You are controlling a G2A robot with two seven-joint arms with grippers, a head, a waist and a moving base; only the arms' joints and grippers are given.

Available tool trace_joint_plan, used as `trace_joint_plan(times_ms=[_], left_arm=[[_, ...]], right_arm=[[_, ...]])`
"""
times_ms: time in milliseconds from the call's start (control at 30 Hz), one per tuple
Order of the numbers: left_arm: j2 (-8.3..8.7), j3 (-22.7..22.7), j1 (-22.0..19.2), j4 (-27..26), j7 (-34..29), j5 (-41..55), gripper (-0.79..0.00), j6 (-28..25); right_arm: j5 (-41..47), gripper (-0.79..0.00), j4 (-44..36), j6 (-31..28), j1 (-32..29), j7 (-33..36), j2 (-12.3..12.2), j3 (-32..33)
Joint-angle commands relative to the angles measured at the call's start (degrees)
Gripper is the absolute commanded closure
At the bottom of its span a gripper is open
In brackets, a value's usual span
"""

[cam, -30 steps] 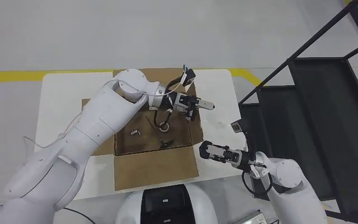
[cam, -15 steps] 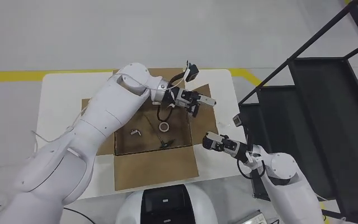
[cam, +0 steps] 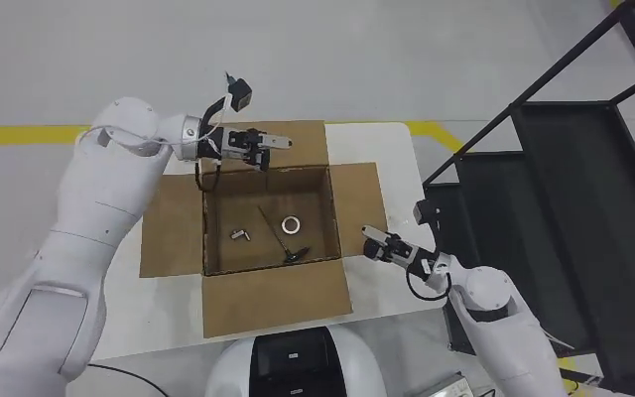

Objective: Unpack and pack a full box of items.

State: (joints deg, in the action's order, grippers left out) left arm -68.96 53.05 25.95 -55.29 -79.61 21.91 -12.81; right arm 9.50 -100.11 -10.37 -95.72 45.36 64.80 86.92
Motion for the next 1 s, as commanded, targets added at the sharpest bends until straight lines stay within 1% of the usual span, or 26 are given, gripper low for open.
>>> trace_joint_plan(times_ms=[0,67,133,233,300,367,467,533,600,700,767,833,867,900,967], left_arm=[[2.98,6.7,4.5,-6.5,-0.5,-2.3,-0.785,3.2],[5.26,12.7,9.8,-12.8,-0.2,-3.6,-0.785,6.3],[7.18,18.7,15.0,-18.7,-0.5,-4.0,-0.785,8.9],[9.42,27.4,22.9,-26.0,1.0,-5.9,-0.785,10.8],[10.4,31.8,27.8,-29.6,1.8,-6.5,-0.785,11.8],[11.06,35.0,31.8,-32.3,3.2,-7.3,-0.785,12.6],[11.62,38.2,36.2,-33.5,6.0,-8.1,-0.785,13.0],[11.78,39.2,37.8,-32.9,7.5,-7.6,-0.785,13.1],[11.86,39.5,38.7,-31.5,8.6,-7.0,-0.785,12.5],[11.97,39.3,38.8,-28.5,9.6,-7.2,-0.785,11.4],[11.99,38.8,38.3,-26.5,9.3,-6.6,-0.785,10.9],[12.1,38.4,37.5,-24.6,8.1,-6.2,-0.785,10.7],[12.23,37.9,36.9,-23.6,5.9,-6.3,-0.785,10.8],[12.44,37.4,36.2,-22.1,3.2,-7.0,-0.785,11.6],[12.77,37.1,34.2,-19.3,2.0,-9.0,-0.785,11.9]], right_arm=[[-0.7,-0.785,1.3,0.2,1.1,-0.7,0.1,-1.4],[-0.6,-0.785,3.1,-0.1,2.6,-1.0,0.3,-2.8],[-1.4,-0.785,4.8,0.0,4.1,-1.4,0.4,-4.1],[-1.8,-0.785,7.0,0.2,5.8,-1.8,0.6,-5.9],[-2.2,-0.785,8.0,0.4,6.8,-2.0,0.6,-6.7],[-2.3,-0.785,8.6,0.3,7.4,-2.2,0.6,-7.1],[-3.8,-0.785,7.8,0.2,7.5,-3.1,0.5,-6.6],[-3.3,-0.785,5.1,-0.4,6.5,-3.6,0.4,-5.9],[-5.1,-0.785,1.9,0.2,5.3,-5.1,0.1,-4.6],[-6.0,-0.785,-4.2,0.5,3.7,-5.9,0.0,-4.0],[-7.7,-0.785,-8.0,1.1,3.4,-5.3,-0.1,-4.7],[-10.4,-0.785,-11.1,2.5,4.0,-4.4,-0.2,-6.2],[-12.0,-0.785,-12.2,3.6,4.7,-3.6,-0.2,-7.4],[-13.9,-0.785,-13.0,4.8,5.8,-3.2,-0.1,-8.5],[-18.9,-0.785,-13.5,7.7,8.6,-2.4,0.0,-11.7]])
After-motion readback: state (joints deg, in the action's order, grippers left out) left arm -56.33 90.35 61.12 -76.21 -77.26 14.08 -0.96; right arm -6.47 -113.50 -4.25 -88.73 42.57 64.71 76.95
